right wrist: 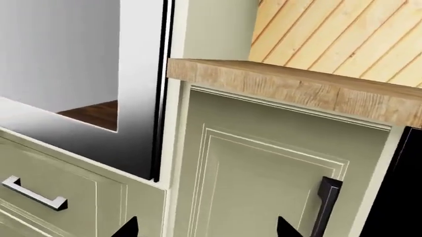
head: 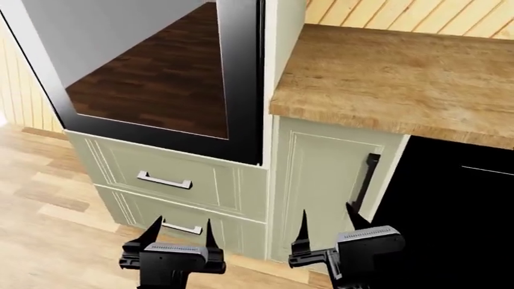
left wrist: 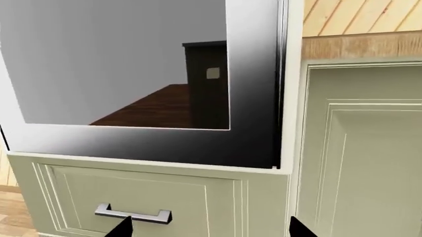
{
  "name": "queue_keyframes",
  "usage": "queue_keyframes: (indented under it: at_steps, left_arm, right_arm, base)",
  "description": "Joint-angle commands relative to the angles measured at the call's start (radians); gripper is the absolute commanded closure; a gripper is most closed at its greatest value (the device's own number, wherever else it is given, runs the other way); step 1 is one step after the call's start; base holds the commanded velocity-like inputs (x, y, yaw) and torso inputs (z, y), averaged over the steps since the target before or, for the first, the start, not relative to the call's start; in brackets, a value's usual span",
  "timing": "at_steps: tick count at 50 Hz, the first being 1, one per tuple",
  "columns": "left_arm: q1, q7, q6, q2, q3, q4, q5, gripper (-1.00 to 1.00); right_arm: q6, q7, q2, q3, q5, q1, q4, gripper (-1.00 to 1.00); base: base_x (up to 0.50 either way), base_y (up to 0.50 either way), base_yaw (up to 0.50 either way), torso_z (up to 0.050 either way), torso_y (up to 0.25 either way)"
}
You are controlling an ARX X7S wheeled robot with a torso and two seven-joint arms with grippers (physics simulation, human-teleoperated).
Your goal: Open the oven door
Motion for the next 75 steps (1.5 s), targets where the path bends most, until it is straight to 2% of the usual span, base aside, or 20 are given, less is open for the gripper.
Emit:
queue_keyframes:
  at_steps: [1,20,26,31,44,47,50,52,54,58,61,64,68,75]
  left_arm:
    - [0.000,-0.014,-0.048,-0.013,0.015,0.049,-0.011,-1.00]
    - [-0.005,-0.033,-0.087,-0.028,0.026,0.086,-0.031,-1.00]
    - [-0.005,-0.039,-0.096,-0.032,0.029,0.094,-0.038,-1.00]
    - [-0.010,-0.039,-0.023,-0.026,0.034,0.014,-0.039,-1.00]
    - [-0.013,-0.051,-0.017,-0.033,0.041,0.008,-0.049,-1.00]
    - [-0.038,-0.078,-0.058,-0.046,0.003,0.051,-0.065,-1.00]
    - [-0.088,-0.148,-0.191,-0.099,-0.114,0.219,-0.111,-1.00]
    - [-0.150,-0.180,-0.313,-0.160,-0.166,0.380,-0.108,-1.00]
    - [-0.283,-0.180,-0.453,-0.236,-0.168,0.504,-0.073,-1.00]
    - [-0.601,-0.082,-0.582,-0.396,0.008,0.505,0.109,-1.00]
    - [-0.807,-0.036,-0.446,-0.527,0.253,0.345,0.401,-1.00]
    - [-0.964,0.001,-0.323,-0.584,0.406,0.197,0.590,-1.00]
    - [-1.122,0.058,-0.202,-0.606,0.510,0.093,0.705,-1.00]
    - [-1.279,0.113,-0.096,-0.577,0.585,-0.020,0.763,-1.00]
  right_arm:
    - [-0.039,-0.020,0.026,-0.045,-0.018,-0.001,-0.003,-1.00]
    - [-0.044,-0.009,0.034,-0.051,0.003,0.000,0.005,-1.00]
    - [-0.035,-0.009,0.035,-0.053,0.015,0.002,0.005,-1.00]
    - [-0.039,-0.005,0.038,-0.055,0.016,0.005,0.015,-1.00]
    - [-0.037,0.003,0.045,-0.060,0.027,-0.004,0.003,-1.00]
    - [-0.030,0.008,0.044,-0.058,0.031,-0.004,-0.002,-1.00]
    - [-0.022,0.011,0.046,-0.059,0.031,-0.004,-0.007,-1.00]
    - [-0.016,0.010,0.047,-0.062,0.031,-0.004,-0.012,-1.00]
    - [-0.008,0.009,0.048,-0.068,0.030,-0.002,-0.017,-1.00]
    - [-0.008,0.011,0.050,-0.073,0.026,0.002,-0.015,-1.00]
    - [-0.009,0.015,0.052,-0.074,0.026,0.003,-0.014,-1.00]
    - [-0.014,0.020,0.053,-0.074,0.023,0.004,-0.009,-1.00]
    - [-0.017,0.026,0.055,-0.076,0.022,0.002,-0.009,-1.00]
    - [-0.018,0.035,0.060,-0.078,0.018,0.000,-0.014,-1.00]
  base:
    - [0.48,0.13,0.00,0.000,0.000]
    - [0.48,0.13,0.00,0.000,0.000]
    - [0.02,0.01,0.00,0.000,0.003]
    - [0.00,0.00,0.00,0.000,0.000]
    - [0.00,0.00,0.00,0.000,0.000]
    - [0.00,0.00,0.00,0.000,0.000]
    - [0.00,0.00,0.00,0.000,0.000]
    - [0.00,0.00,0.00,0.000,0.000]
    - [0.00,0.00,0.00,0.000,0.005]
    - [0.00,0.00,0.00,0.000,0.000]
    - [0.00,0.00,0.00,0.000,0.000]
    - [0.00,0.00,0.00,0.000,0.000]
    - [0.00,0.00,0.00,0.000,0.000]
    - [0.00,0.00,0.00,0.000,0.000]
